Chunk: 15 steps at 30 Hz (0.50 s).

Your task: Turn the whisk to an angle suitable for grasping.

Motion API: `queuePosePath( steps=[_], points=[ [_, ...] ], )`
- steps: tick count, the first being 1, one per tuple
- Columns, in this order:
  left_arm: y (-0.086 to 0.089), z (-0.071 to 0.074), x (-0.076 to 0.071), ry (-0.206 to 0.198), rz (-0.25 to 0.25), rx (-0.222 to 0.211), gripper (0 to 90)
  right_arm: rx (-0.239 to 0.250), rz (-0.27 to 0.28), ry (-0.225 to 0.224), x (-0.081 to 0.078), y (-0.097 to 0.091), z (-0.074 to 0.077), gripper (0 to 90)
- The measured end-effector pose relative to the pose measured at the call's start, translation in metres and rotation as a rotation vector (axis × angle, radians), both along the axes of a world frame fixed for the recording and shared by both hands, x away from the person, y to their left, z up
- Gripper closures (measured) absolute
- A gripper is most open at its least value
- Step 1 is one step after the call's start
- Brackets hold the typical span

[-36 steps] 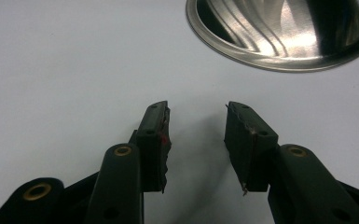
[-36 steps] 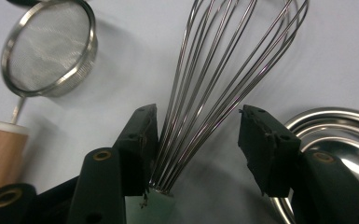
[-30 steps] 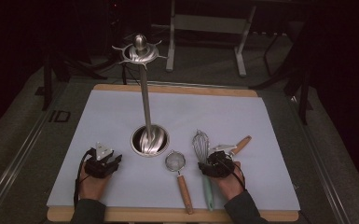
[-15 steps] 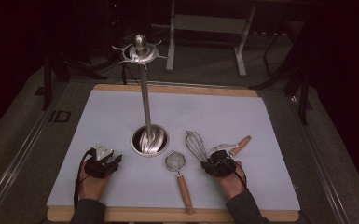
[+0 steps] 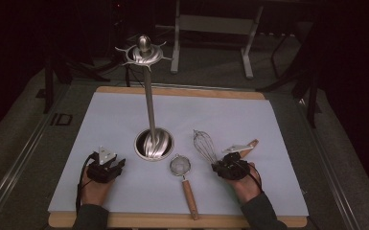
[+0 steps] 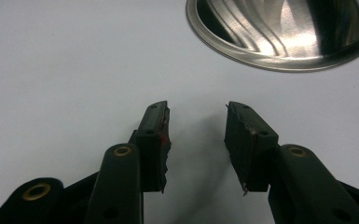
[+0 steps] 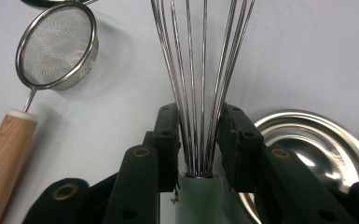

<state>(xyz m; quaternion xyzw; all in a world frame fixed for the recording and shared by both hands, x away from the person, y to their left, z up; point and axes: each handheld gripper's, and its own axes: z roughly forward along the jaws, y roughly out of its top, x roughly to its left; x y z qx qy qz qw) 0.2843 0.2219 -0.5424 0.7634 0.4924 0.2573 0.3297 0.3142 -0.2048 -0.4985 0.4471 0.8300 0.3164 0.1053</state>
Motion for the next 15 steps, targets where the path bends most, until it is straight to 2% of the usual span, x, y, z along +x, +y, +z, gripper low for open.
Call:
queuePosePath(
  steps=[6, 15],
  points=[
    [0.0, 0.0, 0.0, 0.0, 0.001, 0.003, 59.9, -0.014, 0.026, -0.014, 0.001, -0.014, 0.012, 69.9],
    [0.0, 0.0, 0.0, 0.002, 0.001, 0.005, 59.8, -0.073, 0.125, -0.048, 0.005, -0.016, 0.027, 70.2]
  ],
)
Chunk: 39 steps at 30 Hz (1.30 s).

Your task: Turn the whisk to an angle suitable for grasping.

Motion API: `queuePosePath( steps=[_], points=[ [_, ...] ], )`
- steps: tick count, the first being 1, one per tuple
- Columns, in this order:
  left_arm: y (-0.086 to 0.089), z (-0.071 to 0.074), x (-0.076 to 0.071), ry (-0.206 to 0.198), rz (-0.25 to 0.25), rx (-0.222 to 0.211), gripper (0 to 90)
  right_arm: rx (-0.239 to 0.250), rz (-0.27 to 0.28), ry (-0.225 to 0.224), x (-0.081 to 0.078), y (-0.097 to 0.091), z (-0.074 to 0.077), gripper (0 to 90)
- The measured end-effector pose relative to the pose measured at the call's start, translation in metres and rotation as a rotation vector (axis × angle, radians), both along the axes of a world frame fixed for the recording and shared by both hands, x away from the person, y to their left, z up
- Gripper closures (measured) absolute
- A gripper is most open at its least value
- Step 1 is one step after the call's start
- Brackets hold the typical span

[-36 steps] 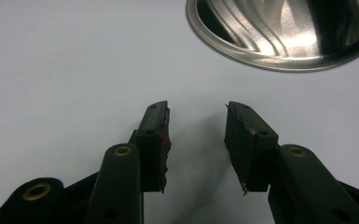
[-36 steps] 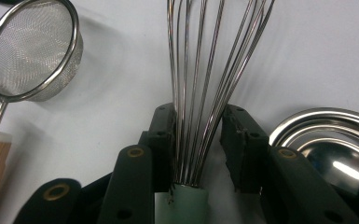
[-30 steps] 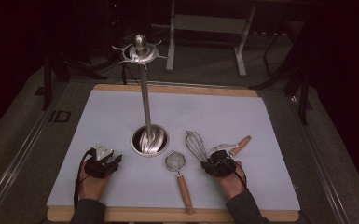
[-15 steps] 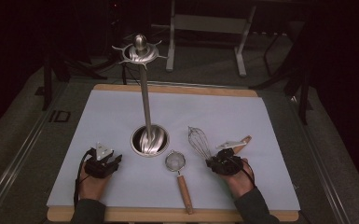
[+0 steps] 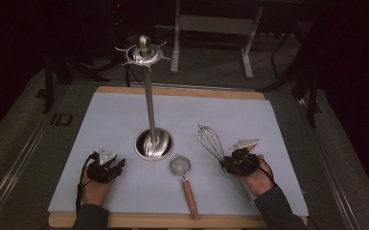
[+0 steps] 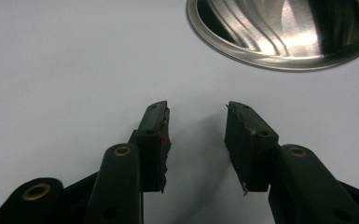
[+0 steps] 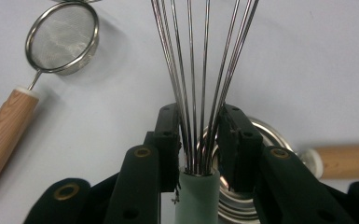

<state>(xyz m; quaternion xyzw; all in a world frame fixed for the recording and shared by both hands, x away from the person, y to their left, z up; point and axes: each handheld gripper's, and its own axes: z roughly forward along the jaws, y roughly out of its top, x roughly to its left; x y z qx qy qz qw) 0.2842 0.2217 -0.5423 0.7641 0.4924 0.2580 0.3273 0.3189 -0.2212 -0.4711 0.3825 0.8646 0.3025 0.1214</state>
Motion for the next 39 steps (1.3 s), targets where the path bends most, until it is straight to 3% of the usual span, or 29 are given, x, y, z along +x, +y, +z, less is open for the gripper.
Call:
queuePosePath(
  steps=[10, 19, 29, 36, 39],
  points=[
    [0.0, 0.0, 0.0, 0.0, -0.001, 0.0, 59.8, -0.023, 0.202, -0.049, -0.007, 0.015, 0.006, 70.2],
    [0.0, 0.0, 0.0, 0.0, 0.0, -0.001, 59.8, -0.025, 0.392, -0.091, -0.017, 0.045, 0.008, 70.2],
    [0.0, 0.0, 0.0, -0.002, -0.001, -0.005, 59.9, -0.078, 0.462, -0.13, -0.005, 0.077, 0.012, 70.2],
    [0.0, 0.0, 0.0, -0.001, -0.001, -0.008, 59.8, -0.14, 0.5, -0.173, 0.018, 0.1, 0.016, 70.2],
    [0.001, 0.0, 0.0, 0.0, -0.001, -0.009, 59.8, -0.152, 0.522, -0.16, 0.026, 0.11, 0.014, 70.0]
  ],
)
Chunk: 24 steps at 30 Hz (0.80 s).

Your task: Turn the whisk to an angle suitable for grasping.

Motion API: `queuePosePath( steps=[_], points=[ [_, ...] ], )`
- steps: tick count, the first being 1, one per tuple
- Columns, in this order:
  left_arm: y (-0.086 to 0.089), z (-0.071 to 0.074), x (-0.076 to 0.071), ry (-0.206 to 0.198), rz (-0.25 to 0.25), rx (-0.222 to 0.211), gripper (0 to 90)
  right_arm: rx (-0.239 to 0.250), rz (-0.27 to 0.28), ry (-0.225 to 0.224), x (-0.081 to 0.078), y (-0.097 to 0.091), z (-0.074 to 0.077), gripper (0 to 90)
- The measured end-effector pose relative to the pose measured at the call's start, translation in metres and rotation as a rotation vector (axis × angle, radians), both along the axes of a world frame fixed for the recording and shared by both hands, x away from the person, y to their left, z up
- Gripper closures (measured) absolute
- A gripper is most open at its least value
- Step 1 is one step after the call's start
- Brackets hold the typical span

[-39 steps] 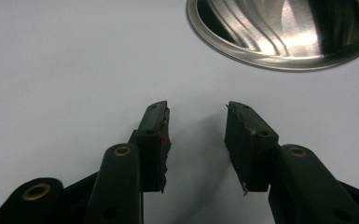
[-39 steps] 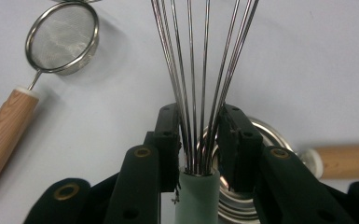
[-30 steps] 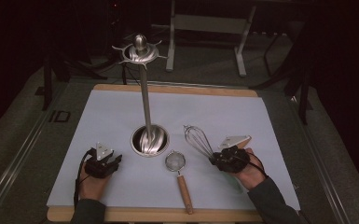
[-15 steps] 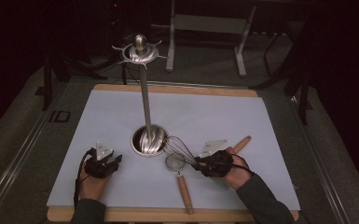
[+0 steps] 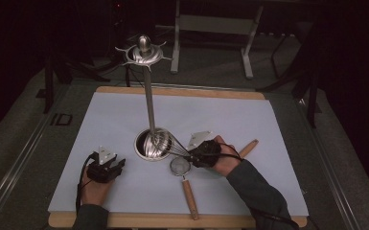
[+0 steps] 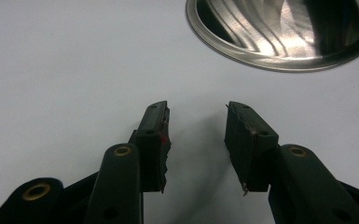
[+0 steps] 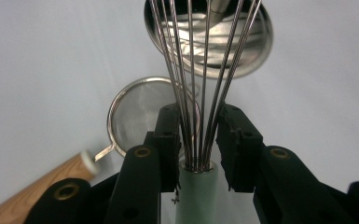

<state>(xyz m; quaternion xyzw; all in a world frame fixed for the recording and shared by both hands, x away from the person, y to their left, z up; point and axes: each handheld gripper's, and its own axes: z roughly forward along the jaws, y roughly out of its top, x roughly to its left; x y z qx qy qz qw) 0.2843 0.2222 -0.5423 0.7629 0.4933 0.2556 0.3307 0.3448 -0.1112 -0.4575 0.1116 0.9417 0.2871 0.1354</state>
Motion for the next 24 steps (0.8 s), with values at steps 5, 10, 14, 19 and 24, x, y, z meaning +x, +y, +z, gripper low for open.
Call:
queuePosePath(
  steps=[5, 10, 14, 19, 24],
  points=[
    [0.0, 0.0, 0.0, 0.0, 0.0, 0.001, 59.8, -0.055, 0.02, -0.009, 0.012, 0.013, -0.011, 69.9],
    [0.0, 0.0, 0.0, 0.001, 0.001, -0.001, 59.7, -0.089, 0.031, 0.004, 0.025, 0.019, -0.016, 69.5],
    [0.0, 0.0, 0.0, 0.002, 0.001, -0.001, 59.7, -0.075, 0.012, 0.031, 0.031, 0.017, -0.021, 68.2],
    [0.0, 0.0, 0.0, 0.003, 0.0, 0.001, 59.7, -0.016, -0.061, 0.049, 0.036, 0.005, -0.022, 61.8],
    [0.0, 0.0, 0.0, 0.003, 0.0, 0.001, 59.6, 0.058, -0.147, 0.063, 0.029, -0.015, -0.009, 64.7]
  ],
)
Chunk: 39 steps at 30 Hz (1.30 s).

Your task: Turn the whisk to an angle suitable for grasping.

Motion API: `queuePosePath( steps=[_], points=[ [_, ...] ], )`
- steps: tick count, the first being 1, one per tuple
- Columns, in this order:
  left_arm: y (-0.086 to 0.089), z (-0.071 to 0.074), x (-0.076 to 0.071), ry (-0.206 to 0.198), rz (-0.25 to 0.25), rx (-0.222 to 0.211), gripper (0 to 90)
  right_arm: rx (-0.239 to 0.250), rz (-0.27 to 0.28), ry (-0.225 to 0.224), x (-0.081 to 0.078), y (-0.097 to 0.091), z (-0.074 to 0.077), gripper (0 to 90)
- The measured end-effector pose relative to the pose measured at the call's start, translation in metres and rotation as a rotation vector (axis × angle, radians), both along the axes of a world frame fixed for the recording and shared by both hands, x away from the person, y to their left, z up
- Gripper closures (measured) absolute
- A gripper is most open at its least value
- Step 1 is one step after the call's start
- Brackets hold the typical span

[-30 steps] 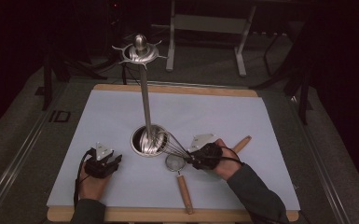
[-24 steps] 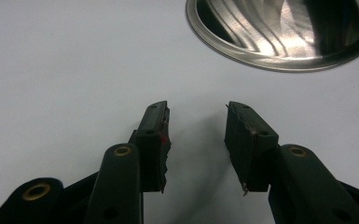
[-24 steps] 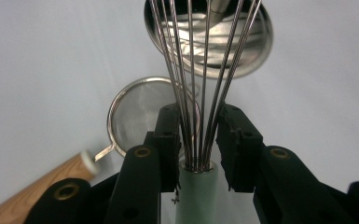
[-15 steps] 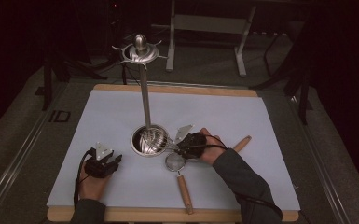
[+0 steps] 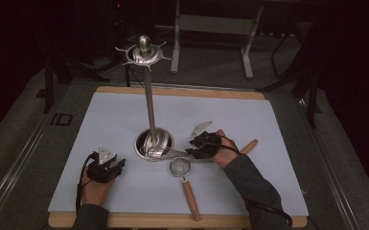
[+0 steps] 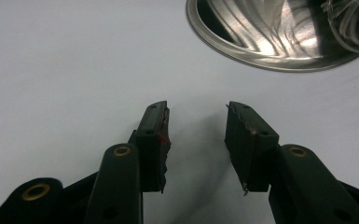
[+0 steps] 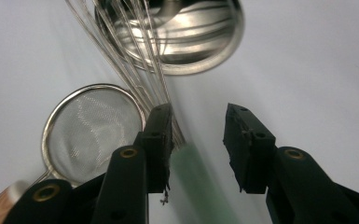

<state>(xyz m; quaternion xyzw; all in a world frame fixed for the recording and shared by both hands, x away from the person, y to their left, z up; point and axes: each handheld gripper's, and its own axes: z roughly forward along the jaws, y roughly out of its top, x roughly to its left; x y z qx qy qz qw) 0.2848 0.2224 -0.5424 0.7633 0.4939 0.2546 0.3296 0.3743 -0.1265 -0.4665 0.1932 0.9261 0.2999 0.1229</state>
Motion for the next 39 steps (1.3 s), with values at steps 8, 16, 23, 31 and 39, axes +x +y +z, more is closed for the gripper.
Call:
queuePosePath(
  steps=[8, 16, 23, 31, 39],
  points=[
    [-0.001, 0.0, 0.0, -0.001, 0.001, 0.003, 59.6, -0.036, -0.107, 0.046, -0.025, -0.038, -0.016, 87.2],
    [0.0, 0.0, 0.0, -0.001, 0.001, 0.002, 59.6, -0.071, -0.147, 0.09, -0.018, -0.041, -0.036, 90.0],
    [0.0, 0.0, 0.0, -0.001, 0.0, 0.001, 59.6, -0.096, -0.191, 0.069, 0.006, -0.027, -0.039, 90.0],
    [0.0, 0.0, 0.0, 0.0, 0.0, -0.002, 59.6, -0.066, -0.27, 0.086, 0.041, -0.006, -0.04, 89.8],
    [0.001, 0.0, 0.0, 0.006, -0.001, -0.007, 59.6, -0.009, -0.27, 0.119, 0.044, 0.014, -0.038, 86.7]
  ],
)
